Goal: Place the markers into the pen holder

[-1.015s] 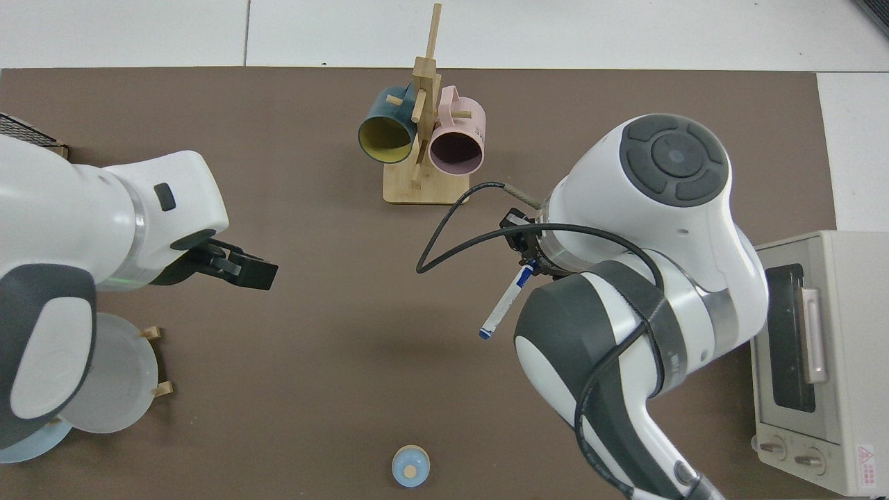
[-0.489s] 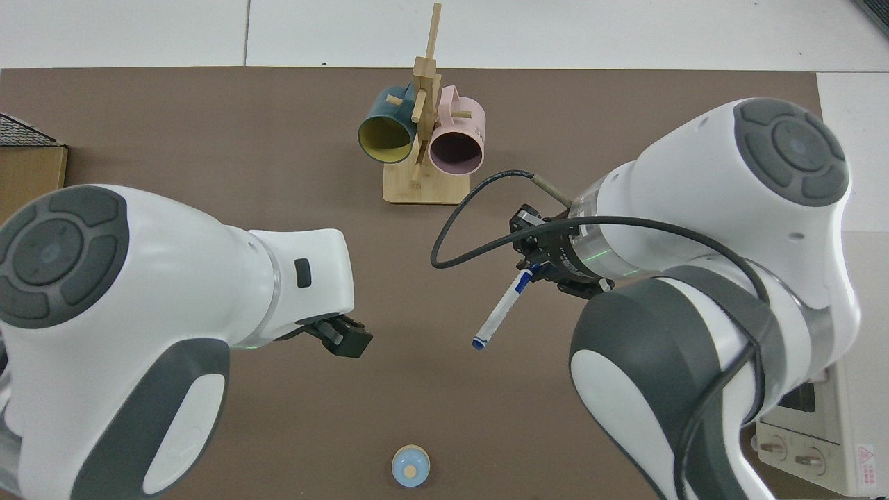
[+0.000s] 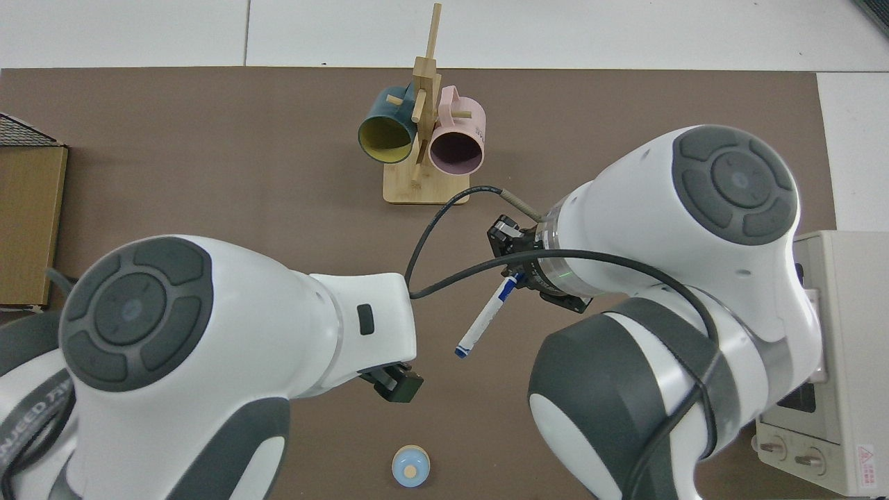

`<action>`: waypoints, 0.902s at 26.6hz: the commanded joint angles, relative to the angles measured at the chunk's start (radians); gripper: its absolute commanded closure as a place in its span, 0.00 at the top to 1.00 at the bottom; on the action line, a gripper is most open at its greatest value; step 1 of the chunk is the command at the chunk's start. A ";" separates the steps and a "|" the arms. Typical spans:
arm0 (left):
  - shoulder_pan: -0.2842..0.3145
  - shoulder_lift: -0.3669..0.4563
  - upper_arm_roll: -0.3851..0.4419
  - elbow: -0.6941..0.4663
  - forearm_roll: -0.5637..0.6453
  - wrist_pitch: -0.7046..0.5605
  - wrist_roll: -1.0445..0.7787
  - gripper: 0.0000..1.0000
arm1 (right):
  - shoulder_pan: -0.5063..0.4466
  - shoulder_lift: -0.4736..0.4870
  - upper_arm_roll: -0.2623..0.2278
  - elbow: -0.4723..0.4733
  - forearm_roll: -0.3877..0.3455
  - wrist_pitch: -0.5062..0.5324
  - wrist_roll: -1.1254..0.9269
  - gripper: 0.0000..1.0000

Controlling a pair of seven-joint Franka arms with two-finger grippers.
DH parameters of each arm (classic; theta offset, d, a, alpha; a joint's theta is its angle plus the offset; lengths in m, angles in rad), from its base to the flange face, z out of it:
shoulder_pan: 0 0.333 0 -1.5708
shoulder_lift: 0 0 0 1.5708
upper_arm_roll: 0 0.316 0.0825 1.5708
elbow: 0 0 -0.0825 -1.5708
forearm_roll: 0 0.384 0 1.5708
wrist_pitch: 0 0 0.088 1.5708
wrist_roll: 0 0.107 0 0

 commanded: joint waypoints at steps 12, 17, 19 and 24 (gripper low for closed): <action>0.023 -0.027 -0.148 -0.025 -0.105 0.186 -0.164 0.99 | -0.041 -0.042 -0.010 -0.040 0.104 0.009 -0.087 0.00; 0.032 -0.004 -0.148 0.007 -0.096 0.194 -0.173 0.92 | -0.035 -0.047 -0.008 -0.042 0.104 0.015 -0.072 0.00; 0.047 0.001 -0.151 0.009 -0.091 0.194 -0.180 0.91 | -0.035 -0.047 -0.008 -0.042 0.108 0.018 -0.072 0.00; 0.060 0.006 -0.151 0.006 -0.090 0.203 -0.174 0.89 | -0.041 -0.048 -0.010 -0.043 0.168 0.026 -0.087 0.00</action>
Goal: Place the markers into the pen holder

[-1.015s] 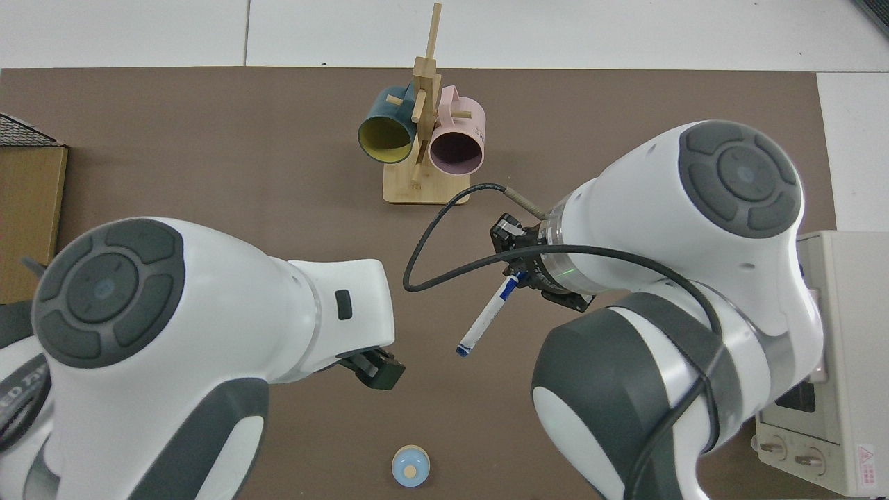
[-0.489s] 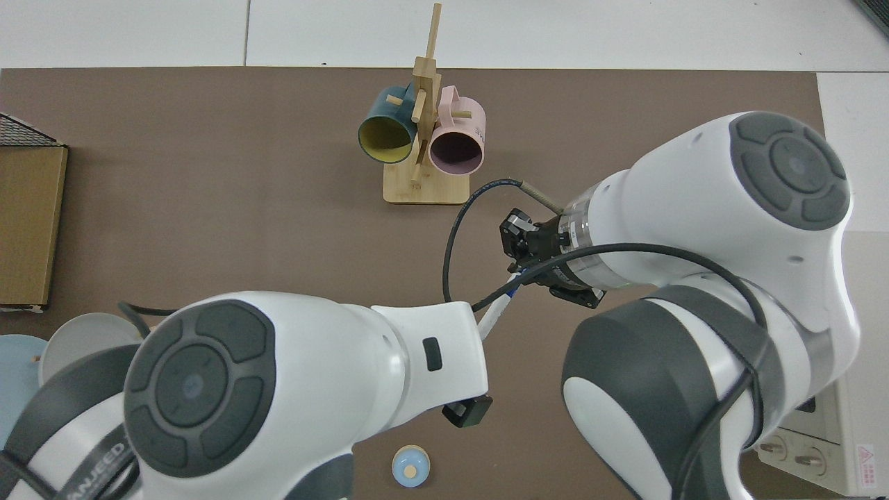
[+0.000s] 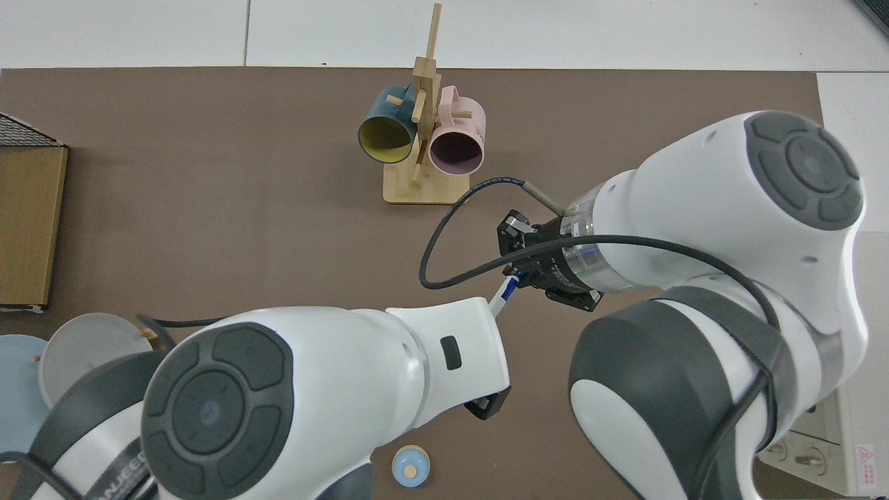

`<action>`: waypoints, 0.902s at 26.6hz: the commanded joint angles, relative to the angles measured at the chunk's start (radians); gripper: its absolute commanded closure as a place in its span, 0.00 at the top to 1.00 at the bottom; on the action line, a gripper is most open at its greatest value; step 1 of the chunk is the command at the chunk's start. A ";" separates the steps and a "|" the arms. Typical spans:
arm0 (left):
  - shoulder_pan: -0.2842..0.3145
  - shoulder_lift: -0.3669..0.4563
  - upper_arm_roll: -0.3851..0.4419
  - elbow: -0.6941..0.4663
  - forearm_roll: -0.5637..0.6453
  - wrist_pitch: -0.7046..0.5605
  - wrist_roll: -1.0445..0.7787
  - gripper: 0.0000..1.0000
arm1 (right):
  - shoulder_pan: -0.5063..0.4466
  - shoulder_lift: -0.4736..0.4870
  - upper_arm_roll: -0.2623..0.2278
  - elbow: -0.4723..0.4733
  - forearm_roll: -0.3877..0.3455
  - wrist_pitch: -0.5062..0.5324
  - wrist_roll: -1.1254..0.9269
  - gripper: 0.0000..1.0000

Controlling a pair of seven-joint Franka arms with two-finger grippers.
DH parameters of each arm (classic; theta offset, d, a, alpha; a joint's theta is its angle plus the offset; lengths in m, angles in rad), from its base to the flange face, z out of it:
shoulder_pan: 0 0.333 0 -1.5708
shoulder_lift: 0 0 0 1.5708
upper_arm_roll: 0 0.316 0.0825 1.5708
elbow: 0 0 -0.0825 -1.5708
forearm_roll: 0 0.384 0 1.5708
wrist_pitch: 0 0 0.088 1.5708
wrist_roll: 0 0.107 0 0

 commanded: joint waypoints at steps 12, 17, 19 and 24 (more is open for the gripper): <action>0.038 0.020 -0.016 0.007 -0.005 0.035 -0.016 0.65 | 0.001 -0.038 0.004 -0.048 0.053 0.060 0.017 0.00; 0.039 0.020 -0.016 0.011 -0.008 0.032 -0.037 0.54 | 0.001 -0.038 0.004 -0.048 0.053 0.062 0.017 0.00; 0.041 0.020 -0.016 0.011 -0.011 0.030 -0.045 0.48 | 0.001 -0.038 0.004 -0.048 0.053 0.062 0.017 0.00; 0.041 0.020 -0.016 0.016 -0.011 0.029 -0.068 0.31 | 0.001 -0.038 0.004 -0.048 0.053 0.065 0.017 0.00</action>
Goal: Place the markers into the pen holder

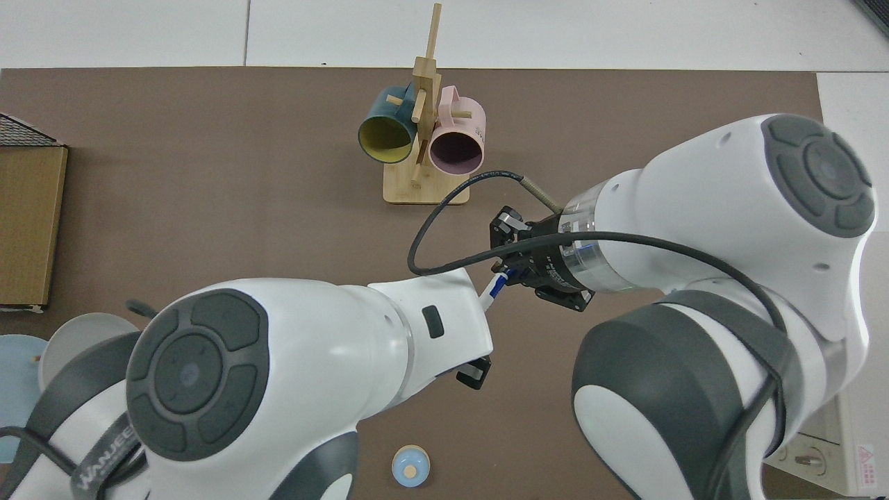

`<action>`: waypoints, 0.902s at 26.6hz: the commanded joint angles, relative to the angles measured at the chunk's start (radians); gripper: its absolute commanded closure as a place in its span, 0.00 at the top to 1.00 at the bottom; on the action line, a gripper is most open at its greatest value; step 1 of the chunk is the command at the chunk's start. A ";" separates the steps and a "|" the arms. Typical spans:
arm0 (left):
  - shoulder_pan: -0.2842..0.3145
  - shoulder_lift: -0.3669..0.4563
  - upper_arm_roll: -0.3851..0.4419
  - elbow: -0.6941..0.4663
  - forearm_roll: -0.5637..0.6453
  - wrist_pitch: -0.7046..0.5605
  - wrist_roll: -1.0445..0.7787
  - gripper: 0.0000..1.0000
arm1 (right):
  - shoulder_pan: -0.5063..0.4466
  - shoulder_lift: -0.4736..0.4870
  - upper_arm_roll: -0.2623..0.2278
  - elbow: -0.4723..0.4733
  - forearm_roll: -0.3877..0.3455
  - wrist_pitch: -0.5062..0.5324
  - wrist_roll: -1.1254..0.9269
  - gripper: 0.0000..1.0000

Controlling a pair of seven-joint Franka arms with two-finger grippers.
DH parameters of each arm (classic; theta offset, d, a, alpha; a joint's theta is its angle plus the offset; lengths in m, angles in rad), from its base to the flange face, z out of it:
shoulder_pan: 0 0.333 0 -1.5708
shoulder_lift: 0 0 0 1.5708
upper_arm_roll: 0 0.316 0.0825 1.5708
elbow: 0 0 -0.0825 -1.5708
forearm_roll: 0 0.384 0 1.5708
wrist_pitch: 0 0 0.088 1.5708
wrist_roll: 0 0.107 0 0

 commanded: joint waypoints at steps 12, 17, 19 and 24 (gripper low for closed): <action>0.030 0.000 -0.012 0.023 -0.008 -0.024 -0.074 0.00 | -0.004 -0.028 0.002 -0.040 0.020 0.026 0.007 0.20; 0.031 0.000 -0.011 0.024 -0.003 -0.035 -0.075 0.00 | -0.013 -0.025 0.002 -0.038 0.020 0.028 -0.011 1.00; 0.031 0.000 -0.006 0.038 0.003 -0.069 -0.072 0.00 | -0.016 -0.025 0.002 -0.037 0.022 0.028 -0.013 1.00; 0.033 0.006 0.030 0.096 0.060 -0.185 -0.063 0.00 | -0.032 -0.024 0.000 -0.034 0.022 0.029 -0.016 1.00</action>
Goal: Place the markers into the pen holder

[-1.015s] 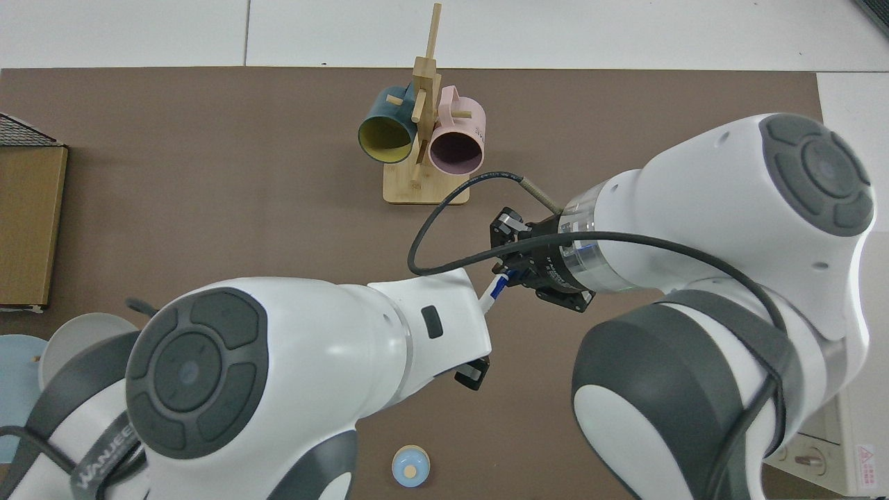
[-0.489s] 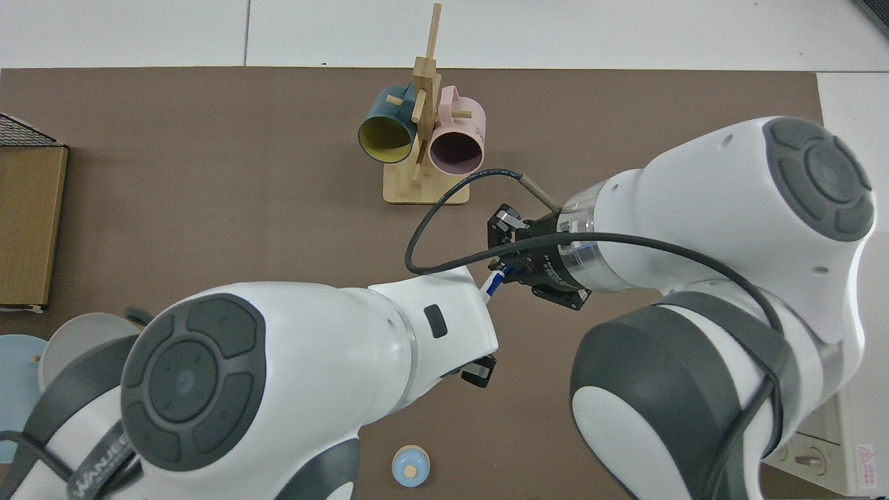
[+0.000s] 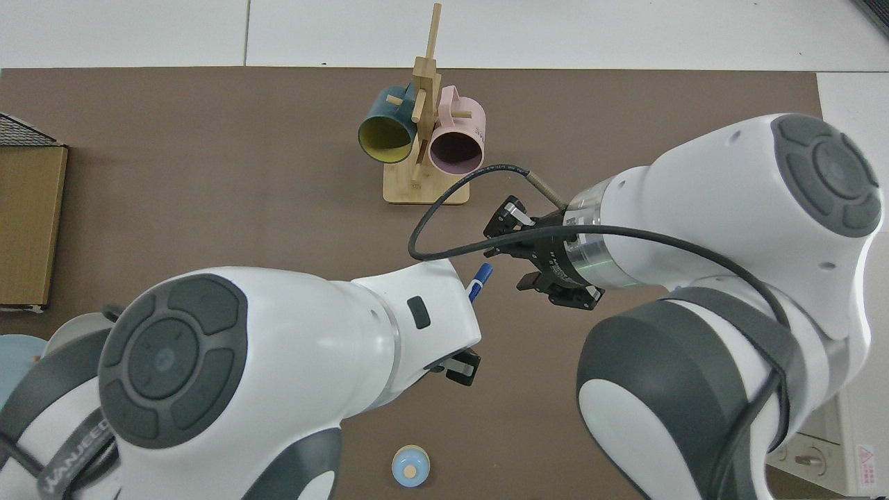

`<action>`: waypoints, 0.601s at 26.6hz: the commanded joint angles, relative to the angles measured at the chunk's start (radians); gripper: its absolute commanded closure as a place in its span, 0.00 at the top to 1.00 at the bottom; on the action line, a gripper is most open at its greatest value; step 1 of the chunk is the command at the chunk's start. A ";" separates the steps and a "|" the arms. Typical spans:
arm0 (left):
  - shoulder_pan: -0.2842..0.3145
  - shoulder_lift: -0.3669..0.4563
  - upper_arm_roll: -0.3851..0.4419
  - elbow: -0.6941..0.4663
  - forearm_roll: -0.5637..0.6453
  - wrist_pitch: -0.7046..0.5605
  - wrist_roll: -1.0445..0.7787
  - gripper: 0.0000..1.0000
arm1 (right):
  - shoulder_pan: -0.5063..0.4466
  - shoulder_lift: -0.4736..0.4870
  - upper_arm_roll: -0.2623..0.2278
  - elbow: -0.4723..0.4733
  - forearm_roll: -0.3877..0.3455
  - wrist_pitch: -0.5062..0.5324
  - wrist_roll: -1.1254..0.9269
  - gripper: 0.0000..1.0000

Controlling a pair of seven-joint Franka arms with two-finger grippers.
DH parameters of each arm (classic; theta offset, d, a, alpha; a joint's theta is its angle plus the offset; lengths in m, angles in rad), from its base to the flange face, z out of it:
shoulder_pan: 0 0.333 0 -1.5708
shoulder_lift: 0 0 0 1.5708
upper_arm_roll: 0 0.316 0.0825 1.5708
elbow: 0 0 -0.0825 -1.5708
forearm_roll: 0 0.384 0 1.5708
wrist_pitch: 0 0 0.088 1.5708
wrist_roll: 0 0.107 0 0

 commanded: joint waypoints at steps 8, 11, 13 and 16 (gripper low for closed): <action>0.016 0.013 0.032 0.171 0.284 -0.372 0.000 0.00 | -0.167 -0.015 0.003 -0.027 -0.015 -0.016 -0.285 1.00; 0.016 0.036 0.032 0.215 0.379 -0.484 0.049 0.00 | -0.236 -0.011 0.004 -0.028 -0.065 -0.037 -0.443 1.00; 0.016 0.060 0.032 0.260 0.446 -0.552 0.095 0.00 | -0.255 -0.011 0.003 -0.028 -0.113 -0.047 -0.553 1.00; 0.016 0.097 0.040 0.309 0.546 -0.630 0.195 0.00 | -0.287 -0.011 0.003 -0.029 -0.182 -0.061 -0.723 1.00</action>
